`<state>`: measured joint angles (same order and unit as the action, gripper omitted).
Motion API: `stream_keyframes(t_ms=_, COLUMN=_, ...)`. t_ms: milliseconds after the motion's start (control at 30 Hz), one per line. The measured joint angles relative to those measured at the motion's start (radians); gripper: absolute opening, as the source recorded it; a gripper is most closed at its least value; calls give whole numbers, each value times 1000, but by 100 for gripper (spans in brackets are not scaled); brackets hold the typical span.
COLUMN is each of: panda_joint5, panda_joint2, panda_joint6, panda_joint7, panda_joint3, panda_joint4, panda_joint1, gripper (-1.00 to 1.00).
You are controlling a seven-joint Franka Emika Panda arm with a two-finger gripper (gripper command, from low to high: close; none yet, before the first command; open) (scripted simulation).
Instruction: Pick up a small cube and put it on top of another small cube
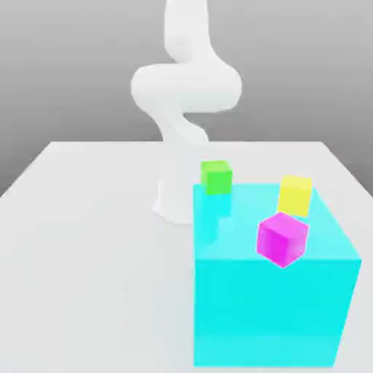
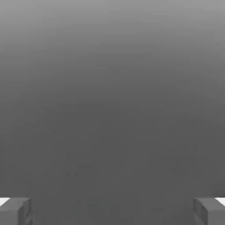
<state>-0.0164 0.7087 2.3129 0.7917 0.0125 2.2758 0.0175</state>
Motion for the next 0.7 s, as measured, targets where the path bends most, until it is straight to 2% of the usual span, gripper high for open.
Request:
stream_keyframes(t_ms=367, panda_joint5=-37, panda_joint2=-404, panda_joint6=57, panda_joint7=-64, panda_joint3=89, panda_joint4=-107, panda_joint1=62, gripper=0)
stream_keyframes(t_ms=700, panda_joint5=27, panda_joint2=-769, panda_joint6=109, panda_joint7=-188, panda_joint3=161, panda_joint4=-203, panda_joint1=155, gripper=0)
